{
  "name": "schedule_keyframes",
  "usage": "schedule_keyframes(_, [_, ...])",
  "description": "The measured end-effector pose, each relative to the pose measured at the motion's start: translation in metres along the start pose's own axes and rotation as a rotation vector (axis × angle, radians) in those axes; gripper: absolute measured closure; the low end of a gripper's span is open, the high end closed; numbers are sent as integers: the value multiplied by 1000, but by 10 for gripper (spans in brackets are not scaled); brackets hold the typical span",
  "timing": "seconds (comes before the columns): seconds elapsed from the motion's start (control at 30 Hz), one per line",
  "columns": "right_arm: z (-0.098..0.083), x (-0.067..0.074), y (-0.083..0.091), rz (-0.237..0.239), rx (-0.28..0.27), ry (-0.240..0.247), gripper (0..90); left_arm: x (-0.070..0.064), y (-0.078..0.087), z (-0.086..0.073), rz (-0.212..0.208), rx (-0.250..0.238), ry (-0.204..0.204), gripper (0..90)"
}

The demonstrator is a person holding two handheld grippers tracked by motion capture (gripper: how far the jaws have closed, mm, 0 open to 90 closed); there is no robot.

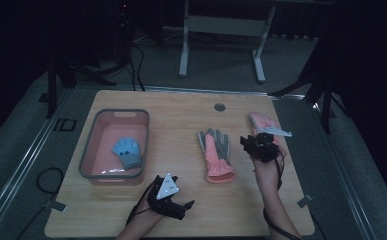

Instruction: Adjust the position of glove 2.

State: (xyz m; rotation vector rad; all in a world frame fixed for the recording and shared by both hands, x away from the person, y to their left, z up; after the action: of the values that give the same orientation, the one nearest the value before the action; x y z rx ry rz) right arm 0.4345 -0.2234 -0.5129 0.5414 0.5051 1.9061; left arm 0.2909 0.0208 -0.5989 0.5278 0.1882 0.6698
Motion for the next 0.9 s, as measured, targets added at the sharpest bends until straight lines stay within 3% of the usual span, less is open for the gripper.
schedule_keyframes(0.03, [2, -5, 2, 17, -1, 10, 639, 0, 0, 0, 0, -3, 5, 29])
schedule_keyframes(0.13, [6, -25, 6, 5, 8, 56, 639, 1, 1, 0, -2, -2, 10, 29])
schedule_keyframes(0.17, [6, -25, 6, 5, 8, 56, 639, 1, 1, 0, -2, -2, 10, 29])
schedule_keyframes(0.2, [7, -32, 7, 9, 8, 65, 639, 0, -1, -2, -2, 8, 6, 29])
schedule_keyframes(0.23, [9, -48, 8, 0, 29, 88, 639, 0, -1, -2, -2, 11, 3, 29])
schedule_keyframes(0.37, [13, -75, 8, -3, 46, 106, 623, 0, -1, -2, -1, 10, 4, 29])
schedule_keyframes(0.53, [19, -106, 3, -10, 57, 84, 616, 2, 0, -2, 20, 3, 3, 29])
schedule_keyframes(0.7, [32, -122, -4, 5, 38, 51, 615, 5, 1, -2, 18, 3, 17, 29])
schedule_keyframes(0.9, [39, -129, -23, 20, 63, 58, 594, 3, 0, -3, 10, 17, 9, 29])
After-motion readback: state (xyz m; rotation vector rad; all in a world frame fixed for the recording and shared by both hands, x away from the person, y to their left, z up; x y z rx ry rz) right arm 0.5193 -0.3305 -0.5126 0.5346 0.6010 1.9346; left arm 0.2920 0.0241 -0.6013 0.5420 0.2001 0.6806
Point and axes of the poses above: each handheld gripper's, and its own axes: y roughly backward along the jaws, z roughly out of its top, x roughly to its left, the point moved 8 cm from there along -y, roughly forward along the jaws, and after that the axes turned 2 degrees about z, right-handed, at the moved point
